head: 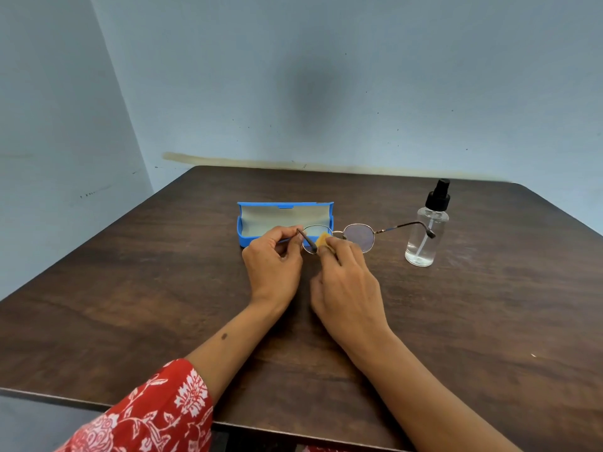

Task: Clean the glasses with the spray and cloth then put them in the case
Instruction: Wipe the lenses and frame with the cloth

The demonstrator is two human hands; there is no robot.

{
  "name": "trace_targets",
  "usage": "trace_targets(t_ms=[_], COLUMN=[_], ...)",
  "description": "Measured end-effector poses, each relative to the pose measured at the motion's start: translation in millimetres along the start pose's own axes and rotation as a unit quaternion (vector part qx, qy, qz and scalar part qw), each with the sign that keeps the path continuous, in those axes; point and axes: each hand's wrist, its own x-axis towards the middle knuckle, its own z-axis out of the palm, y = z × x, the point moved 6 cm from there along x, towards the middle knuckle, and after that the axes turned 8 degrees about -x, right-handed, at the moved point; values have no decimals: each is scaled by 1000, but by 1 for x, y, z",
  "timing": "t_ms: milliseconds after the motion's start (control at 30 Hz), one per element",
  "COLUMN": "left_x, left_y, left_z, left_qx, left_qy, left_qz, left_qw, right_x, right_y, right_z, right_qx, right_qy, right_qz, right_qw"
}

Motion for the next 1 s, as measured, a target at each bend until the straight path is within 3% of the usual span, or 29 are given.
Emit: trace_targets(t_ms=[167,367,533,700,867,1000], left_x=[0,0,0,0,0,0], left_y=[-1,2,1,1,-1,0], left_z=[-1,-1,-1,-1,-2,-1], left_qx=[3,10,1,9,2,11], left_qy=[0,-2,-1,3,1,3], left_qz=[-2,6,-1,6,3,11], left_qw=[1000,1000,1000,1000,1000,1000], right_x=[-1,0,-2,-1,-2,-1], right_y=[-10,0,-10,3,-9,3], right_z=[4,0,4,2,4,2], right_qx=[16,-6,16,-10,15,-4], right_qy=[-5,-2,-11,-2,-10,-4], right_qz=[-47,2,-44,7,-48,3], right_qw=[999,1000,999,1000,999,1000])
